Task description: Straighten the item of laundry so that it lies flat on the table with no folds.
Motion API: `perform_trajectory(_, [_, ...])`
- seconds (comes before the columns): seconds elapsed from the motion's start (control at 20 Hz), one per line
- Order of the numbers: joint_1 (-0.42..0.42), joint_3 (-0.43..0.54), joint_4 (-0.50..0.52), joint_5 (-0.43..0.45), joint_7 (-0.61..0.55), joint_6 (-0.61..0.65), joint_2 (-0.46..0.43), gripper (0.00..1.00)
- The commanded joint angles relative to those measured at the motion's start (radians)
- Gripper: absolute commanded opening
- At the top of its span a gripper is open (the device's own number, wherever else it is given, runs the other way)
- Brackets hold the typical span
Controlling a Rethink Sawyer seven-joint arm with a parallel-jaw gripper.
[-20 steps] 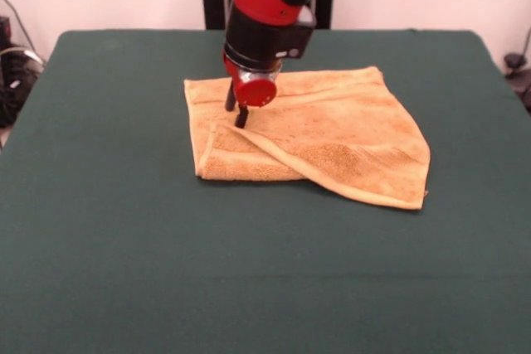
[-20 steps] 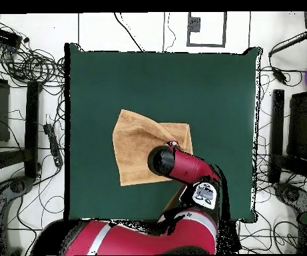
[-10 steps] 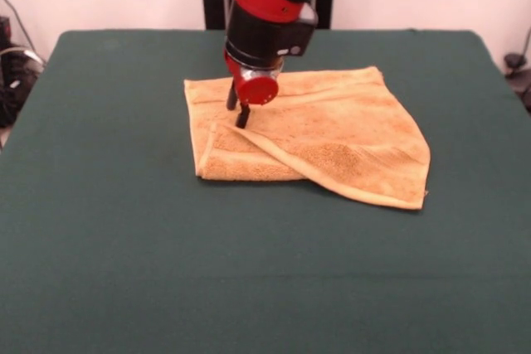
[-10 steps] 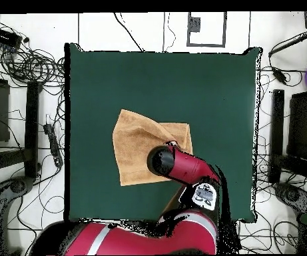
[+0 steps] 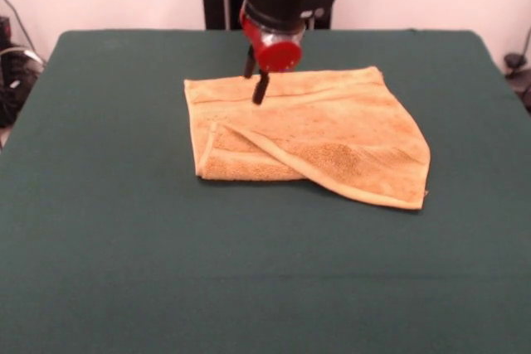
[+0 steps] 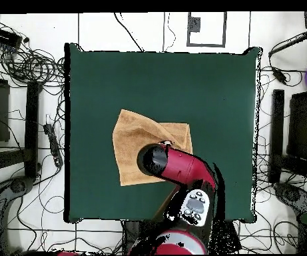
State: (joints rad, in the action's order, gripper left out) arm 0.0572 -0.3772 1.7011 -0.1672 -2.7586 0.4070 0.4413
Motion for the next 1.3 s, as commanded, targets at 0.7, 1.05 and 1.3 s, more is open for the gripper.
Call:
perform_trajectory(0.7, [-0.017, 0.024, -0.201, 0.114, 0.016, 0.045, -0.064, 1.0])
perform_trajectory(1.05, [-0.045, 0.053, -0.225, 0.149, 0.002, -0.013, -0.097, 1.0])
perform_trajectory(1.3, [-0.057, 0.095, -0.165, 0.094, -0.09, -0.076, -0.117, 1.0])
